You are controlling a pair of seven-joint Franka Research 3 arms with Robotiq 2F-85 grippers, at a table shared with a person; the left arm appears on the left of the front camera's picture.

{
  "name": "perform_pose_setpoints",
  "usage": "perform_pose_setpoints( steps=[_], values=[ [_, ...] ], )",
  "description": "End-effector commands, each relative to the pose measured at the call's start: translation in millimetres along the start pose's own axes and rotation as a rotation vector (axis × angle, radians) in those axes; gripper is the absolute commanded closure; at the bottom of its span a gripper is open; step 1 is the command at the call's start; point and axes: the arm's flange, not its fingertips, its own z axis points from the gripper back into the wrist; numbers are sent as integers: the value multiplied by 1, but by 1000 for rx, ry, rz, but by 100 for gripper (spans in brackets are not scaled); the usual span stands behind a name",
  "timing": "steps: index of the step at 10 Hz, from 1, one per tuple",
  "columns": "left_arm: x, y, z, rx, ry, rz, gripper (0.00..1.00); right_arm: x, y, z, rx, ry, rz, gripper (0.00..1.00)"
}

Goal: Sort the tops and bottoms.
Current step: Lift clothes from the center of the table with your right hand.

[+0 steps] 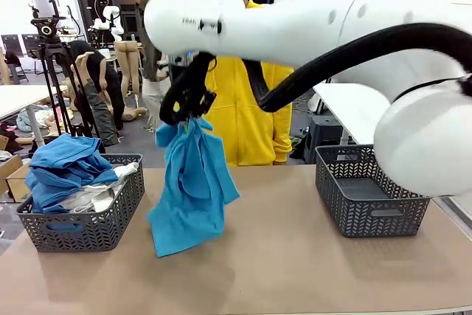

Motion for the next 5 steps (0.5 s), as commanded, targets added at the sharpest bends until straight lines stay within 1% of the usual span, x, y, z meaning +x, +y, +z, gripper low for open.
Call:
perform_pose_setpoints(
  steps=[1,3,5],
  values=[
    [1,1,1,3,-3,9,0,13,16,36,-79,-51,-24,100],
    [1,1,1,3,-3,9,0,20,26,84,-88,-57,-35,100],
    [1,1,1,3,-3,9,0,17,31,104,-88,-54,-55,100]
  ],
)
